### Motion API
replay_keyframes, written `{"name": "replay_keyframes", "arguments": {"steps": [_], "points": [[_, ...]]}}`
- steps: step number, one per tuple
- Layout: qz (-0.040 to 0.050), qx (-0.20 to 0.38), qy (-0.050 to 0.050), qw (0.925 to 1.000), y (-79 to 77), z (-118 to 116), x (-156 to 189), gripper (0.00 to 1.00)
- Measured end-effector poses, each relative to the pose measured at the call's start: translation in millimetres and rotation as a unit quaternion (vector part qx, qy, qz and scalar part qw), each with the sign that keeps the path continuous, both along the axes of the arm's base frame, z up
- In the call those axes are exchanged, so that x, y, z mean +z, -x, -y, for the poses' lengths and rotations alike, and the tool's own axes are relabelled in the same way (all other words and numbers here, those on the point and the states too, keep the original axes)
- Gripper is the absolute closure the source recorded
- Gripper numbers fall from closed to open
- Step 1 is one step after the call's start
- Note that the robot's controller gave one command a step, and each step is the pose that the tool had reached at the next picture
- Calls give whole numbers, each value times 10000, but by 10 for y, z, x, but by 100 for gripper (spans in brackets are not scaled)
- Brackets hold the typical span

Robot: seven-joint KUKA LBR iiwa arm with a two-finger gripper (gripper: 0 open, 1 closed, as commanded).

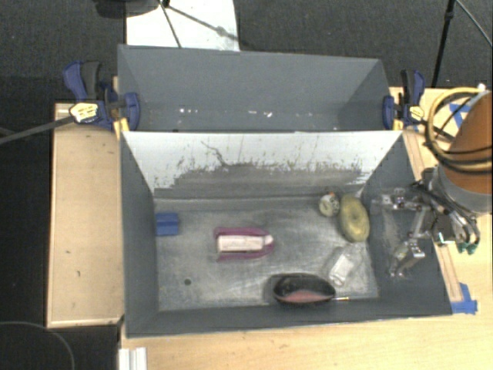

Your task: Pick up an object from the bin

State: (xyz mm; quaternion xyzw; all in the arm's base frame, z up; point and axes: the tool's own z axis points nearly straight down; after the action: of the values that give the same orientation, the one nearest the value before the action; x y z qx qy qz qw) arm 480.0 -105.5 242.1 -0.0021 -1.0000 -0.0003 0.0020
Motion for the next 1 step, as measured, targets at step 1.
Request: {"name": "replay_keyframes", "arguments": {"steps": [1], "points": [[1,-417,-10,9991,-451,-442,-1235,0]]}}
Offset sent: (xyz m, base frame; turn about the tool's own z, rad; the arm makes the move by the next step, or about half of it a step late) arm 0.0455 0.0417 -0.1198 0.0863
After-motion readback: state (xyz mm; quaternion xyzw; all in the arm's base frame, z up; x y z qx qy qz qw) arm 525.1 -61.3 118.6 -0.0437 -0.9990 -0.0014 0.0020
